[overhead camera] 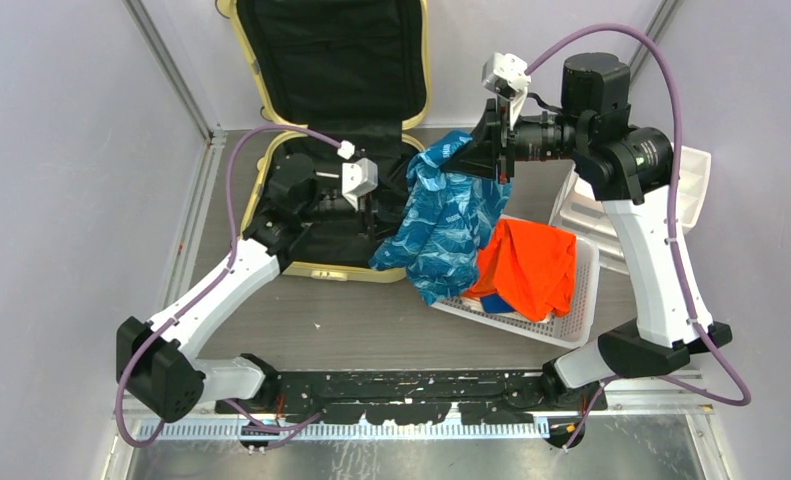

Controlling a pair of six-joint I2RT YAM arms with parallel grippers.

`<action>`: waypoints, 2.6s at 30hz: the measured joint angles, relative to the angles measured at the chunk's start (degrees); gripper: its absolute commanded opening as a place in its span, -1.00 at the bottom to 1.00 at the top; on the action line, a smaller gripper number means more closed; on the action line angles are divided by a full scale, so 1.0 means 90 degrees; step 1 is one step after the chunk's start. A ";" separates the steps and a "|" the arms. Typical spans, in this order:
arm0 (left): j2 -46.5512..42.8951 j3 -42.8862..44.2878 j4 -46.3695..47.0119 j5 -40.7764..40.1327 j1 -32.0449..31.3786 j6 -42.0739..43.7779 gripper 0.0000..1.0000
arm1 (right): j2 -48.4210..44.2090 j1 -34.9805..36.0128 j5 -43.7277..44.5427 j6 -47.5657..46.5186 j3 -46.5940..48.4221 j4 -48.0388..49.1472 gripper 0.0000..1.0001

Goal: Open, take out, and arrange the luggage
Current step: Pick up the clothes from the luggage, then place the clothes in the bin.

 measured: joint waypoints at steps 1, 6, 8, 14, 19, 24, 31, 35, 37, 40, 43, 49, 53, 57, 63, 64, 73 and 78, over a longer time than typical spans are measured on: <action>0.0036 0.0046 -0.0087 -0.0056 -0.0032 0.0087 -0.07 | -0.0046 -0.0036 0.0000 -0.0012 -0.0049 -0.0007 -0.99; -0.0010 0.0129 -0.0430 -0.0498 -0.0044 0.0403 -0.98 | -0.0270 -0.0231 -0.0002 -0.0078 -0.0248 -0.0083 -0.99; -0.0012 0.0219 -0.0585 -0.0641 -0.0044 0.0486 -0.99 | -0.0328 -0.0294 0.0000 -0.0097 -0.0296 -0.0087 -0.99; -0.0049 0.0816 -0.1358 -0.1855 -0.0053 0.0206 -0.99 | -0.0517 -0.0503 0.0311 -0.0155 -0.0529 -0.0078 -0.98; -0.0206 0.1530 -0.1671 -0.2650 -0.0053 -0.0522 -0.99 | -0.0695 -0.0714 0.1144 -0.0024 -0.0889 0.0056 -0.95; -0.0177 0.2157 -0.1489 -0.2659 -0.0053 -0.1685 -0.99 | -0.0692 -0.0828 0.1494 0.0311 -0.0996 0.0321 -0.93; 0.0537 0.2336 -0.0597 -0.2256 -0.0243 -0.3359 -0.99 | -0.0692 -0.0991 0.1554 0.0862 -0.0976 0.0692 -0.93; 0.0920 0.2341 -0.0520 -0.2222 -0.0716 -0.3633 -0.99 | -0.0692 -0.1139 0.1268 0.1498 -0.0998 0.1047 -0.93; 0.1030 0.2339 -0.0481 -0.2239 -0.0935 -0.3657 -0.99 | -0.0741 -0.1161 0.1039 0.1911 -0.1171 0.1387 -0.92; 0.1054 0.2178 -0.0163 -0.2341 -0.1124 -0.3769 -0.99 | -0.0937 -0.1161 0.0675 0.2584 -0.1741 0.1950 -0.92; 0.0991 0.1785 0.0364 -0.2499 -0.1151 -0.3980 -0.99 | -0.1069 -0.1158 0.0471 0.3060 -0.2195 0.2246 -0.92; 0.0918 0.1358 0.0772 -0.2715 -0.1234 -0.4284 -0.99 | -0.1239 -0.1064 0.0430 0.3514 -0.2786 0.2416 -0.92; 0.0908 0.1350 0.0913 -0.2764 -0.1387 -0.4330 -0.99 | -0.1554 -0.1035 0.0792 0.3563 -0.3087 0.2385 -0.86; 0.0957 0.1348 0.1003 -0.2783 -0.1600 -0.4408 -0.99 | -0.2195 -0.1100 0.1280 0.3395 -0.3655 0.2215 -0.84; 0.1727 0.1348 0.1348 -0.2790 -0.1943 -0.4464 -0.99 | -0.3468 -0.1401 0.2528 0.2667 -0.5088 0.1535 -0.82; 0.1948 0.1348 0.1406 -0.2795 -0.1991 -0.4493 -0.99 | -0.3614 -0.1452 0.2754 0.2562 -0.5280 0.1440 -0.82; 0.4014 0.1588 0.1977 -0.2829 -0.2283 -0.5107 -0.99 | -0.4716 -0.2042 0.5073 0.1307 -0.6909 0.0811 -0.76; 0.4877 0.2081 0.2047 -0.2834 -0.2470 -0.5316 -0.99 | -0.4847 -0.2562 0.5829 0.0784 -0.7317 0.0763 -0.75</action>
